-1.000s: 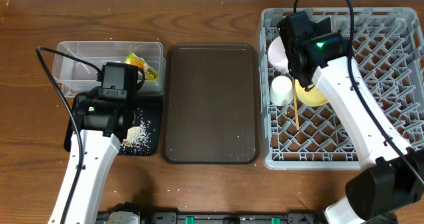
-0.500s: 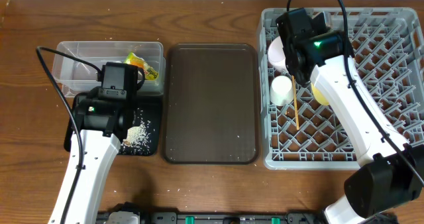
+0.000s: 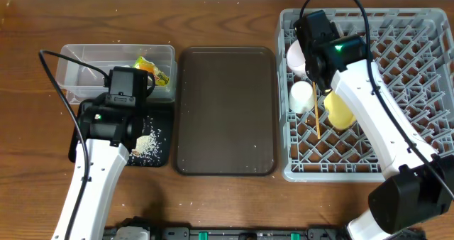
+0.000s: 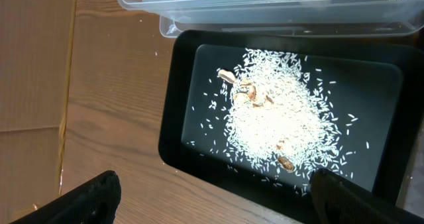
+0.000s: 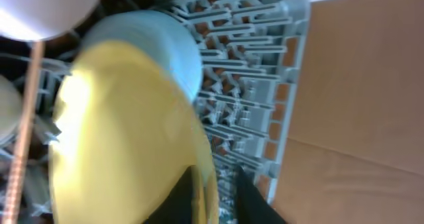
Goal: Sort waste into correct bins and load items into the dishwasher rack
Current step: 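Lower the yellow plate upright into the rack beside the blue bowl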
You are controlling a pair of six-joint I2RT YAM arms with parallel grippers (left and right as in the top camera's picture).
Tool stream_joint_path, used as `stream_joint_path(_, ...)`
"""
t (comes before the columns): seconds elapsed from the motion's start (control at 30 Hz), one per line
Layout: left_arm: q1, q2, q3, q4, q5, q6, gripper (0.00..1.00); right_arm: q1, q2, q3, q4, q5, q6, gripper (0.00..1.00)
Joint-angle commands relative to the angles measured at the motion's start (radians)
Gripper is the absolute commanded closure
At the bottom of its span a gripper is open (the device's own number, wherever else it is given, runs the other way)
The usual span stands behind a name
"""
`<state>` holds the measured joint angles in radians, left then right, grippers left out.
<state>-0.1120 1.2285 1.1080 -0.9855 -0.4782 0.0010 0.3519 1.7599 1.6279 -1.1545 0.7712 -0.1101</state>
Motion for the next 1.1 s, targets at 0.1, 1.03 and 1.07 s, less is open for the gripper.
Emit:
stream_joint_path(0.1,0.004,0.001,0.009,-0.002,-0.013,0.006,0.06,-0.003,0.001,-0.002,-0.001,-0.043,0.008,0.46)
stream_joint_path(1.03,0.004,0.001,0.009,-0.001,-0.013,0.006,0.06,-0.07,-0.039,0.003,-0.01,-0.313,0.161,0.39)
stream_joint_path(1.07,0.004,0.001,0.009,-0.001,-0.013,0.006,0.06,-0.087,-0.051,0.005,-0.01,-0.361,0.161,0.39)
